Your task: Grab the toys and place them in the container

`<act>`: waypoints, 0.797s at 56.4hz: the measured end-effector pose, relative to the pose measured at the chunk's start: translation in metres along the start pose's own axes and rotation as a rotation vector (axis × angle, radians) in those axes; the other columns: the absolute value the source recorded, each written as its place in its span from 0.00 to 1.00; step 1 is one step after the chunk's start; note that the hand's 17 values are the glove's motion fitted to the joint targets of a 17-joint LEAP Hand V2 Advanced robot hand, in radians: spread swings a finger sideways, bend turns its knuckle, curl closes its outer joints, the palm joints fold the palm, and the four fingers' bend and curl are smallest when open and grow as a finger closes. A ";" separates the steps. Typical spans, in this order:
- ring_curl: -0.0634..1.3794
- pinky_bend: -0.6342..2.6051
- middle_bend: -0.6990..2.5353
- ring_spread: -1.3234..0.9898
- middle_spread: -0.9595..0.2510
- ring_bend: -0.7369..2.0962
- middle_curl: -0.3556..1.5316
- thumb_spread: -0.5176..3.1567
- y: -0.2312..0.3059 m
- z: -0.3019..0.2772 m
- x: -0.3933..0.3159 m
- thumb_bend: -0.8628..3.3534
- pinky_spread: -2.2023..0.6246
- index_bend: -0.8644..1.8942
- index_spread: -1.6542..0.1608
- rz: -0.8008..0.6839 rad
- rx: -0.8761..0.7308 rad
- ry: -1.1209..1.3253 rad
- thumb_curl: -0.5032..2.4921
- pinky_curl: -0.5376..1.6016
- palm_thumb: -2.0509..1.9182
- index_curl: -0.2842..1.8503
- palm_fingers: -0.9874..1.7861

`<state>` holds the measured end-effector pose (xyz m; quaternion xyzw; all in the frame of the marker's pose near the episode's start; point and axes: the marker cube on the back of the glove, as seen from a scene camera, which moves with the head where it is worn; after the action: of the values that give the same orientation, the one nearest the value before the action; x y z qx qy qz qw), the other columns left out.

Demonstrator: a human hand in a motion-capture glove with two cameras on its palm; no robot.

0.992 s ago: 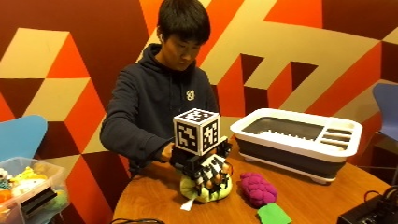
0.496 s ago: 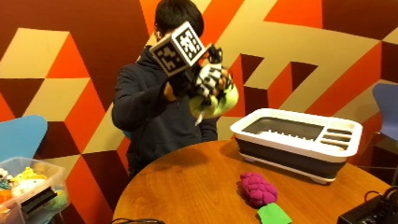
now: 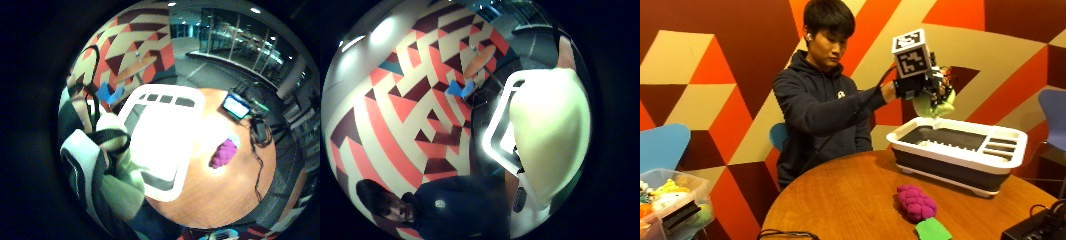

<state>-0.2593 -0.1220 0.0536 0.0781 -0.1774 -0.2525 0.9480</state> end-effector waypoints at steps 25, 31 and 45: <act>0.29 0.49 0.32 0.55 0.78 0.45 0.45 0.43 0.010 -0.014 0.064 0.20 0.78 0.38 0.74 0.065 -0.108 0.004 0.36 0.43 0.59 0.44 0.32; 0.28 0.47 0.32 0.56 0.79 0.44 0.44 0.47 0.032 -0.035 0.114 0.20 0.79 0.38 0.74 0.172 -0.081 0.110 0.34 0.42 0.59 0.43 0.35; 0.28 0.52 0.28 0.57 0.81 0.46 0.42 0.51 0.065 0.004 0.226 0.20 0.79 0.32 0.75 0.520 -0.239 0.324 0.31 0.43 0.57 0.36 0.33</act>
<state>-0.0484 -0.1809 0.1400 -0.0426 -0.0075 -0.0054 0.9990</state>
